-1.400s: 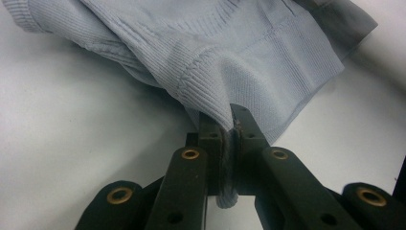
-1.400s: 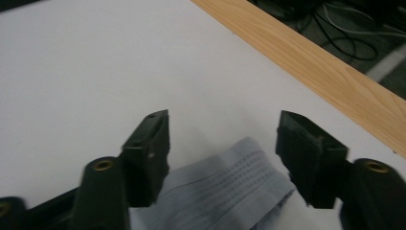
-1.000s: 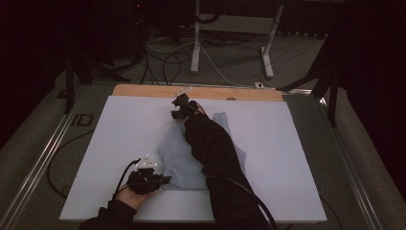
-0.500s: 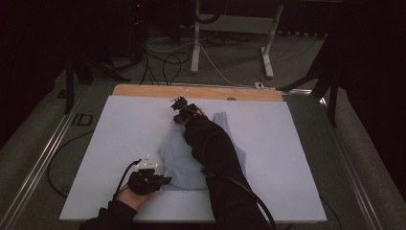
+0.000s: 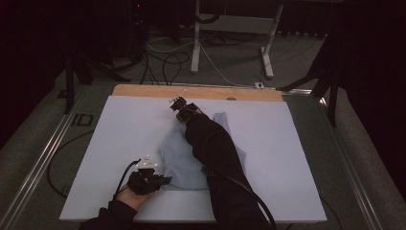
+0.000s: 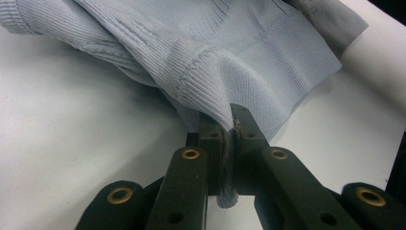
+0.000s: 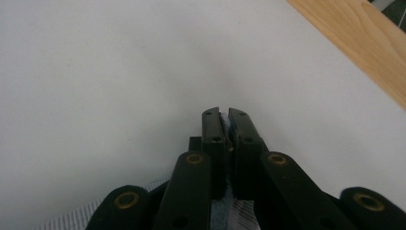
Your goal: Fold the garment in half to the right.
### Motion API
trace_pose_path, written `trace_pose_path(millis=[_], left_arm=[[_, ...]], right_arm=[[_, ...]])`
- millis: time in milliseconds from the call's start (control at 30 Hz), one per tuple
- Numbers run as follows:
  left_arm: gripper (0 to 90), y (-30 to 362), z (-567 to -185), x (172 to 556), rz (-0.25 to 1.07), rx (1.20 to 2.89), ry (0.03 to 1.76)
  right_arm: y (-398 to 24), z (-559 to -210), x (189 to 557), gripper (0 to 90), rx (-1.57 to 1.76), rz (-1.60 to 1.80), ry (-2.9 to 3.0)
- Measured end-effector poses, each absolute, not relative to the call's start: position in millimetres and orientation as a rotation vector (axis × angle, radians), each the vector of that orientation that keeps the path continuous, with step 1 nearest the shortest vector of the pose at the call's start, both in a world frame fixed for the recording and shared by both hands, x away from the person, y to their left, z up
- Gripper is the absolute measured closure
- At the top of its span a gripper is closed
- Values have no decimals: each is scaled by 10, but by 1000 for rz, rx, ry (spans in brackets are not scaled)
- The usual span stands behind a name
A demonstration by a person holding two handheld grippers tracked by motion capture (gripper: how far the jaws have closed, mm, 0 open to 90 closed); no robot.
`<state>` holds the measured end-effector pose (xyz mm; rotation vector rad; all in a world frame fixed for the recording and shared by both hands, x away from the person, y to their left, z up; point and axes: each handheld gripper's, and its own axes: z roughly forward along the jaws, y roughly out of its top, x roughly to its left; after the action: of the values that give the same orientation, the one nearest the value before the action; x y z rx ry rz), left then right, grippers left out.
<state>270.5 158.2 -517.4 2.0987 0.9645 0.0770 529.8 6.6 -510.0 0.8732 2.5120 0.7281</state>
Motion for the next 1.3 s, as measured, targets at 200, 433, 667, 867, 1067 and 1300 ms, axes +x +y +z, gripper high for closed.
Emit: trace_pose_path(millis=[200,433,667,867,1067,1300], left_arm=[[860,1590,-5161,2704,74,2088,969],[860,1588,-5148,2697,78,2087,965],[860,1522,-5050,2675,83,2084,932],[861,1477,-4926,2673,89,2074,901],[861,1335,-4799,2669,95,2089,849],[861,1129,-4672,2680,94,2108,792]], right_arm=[[24,-4994,5293,880,862,754,2485],[-3,-4881,5262,881,845,778,2459],[-62,-4738,5244,881,834,805,2435],[-166,-4569,5222,880,821,850,2412],[-297,-4424,5181,880,822,884,2394],[-482,-4305,5131,880,840,933,2369]])
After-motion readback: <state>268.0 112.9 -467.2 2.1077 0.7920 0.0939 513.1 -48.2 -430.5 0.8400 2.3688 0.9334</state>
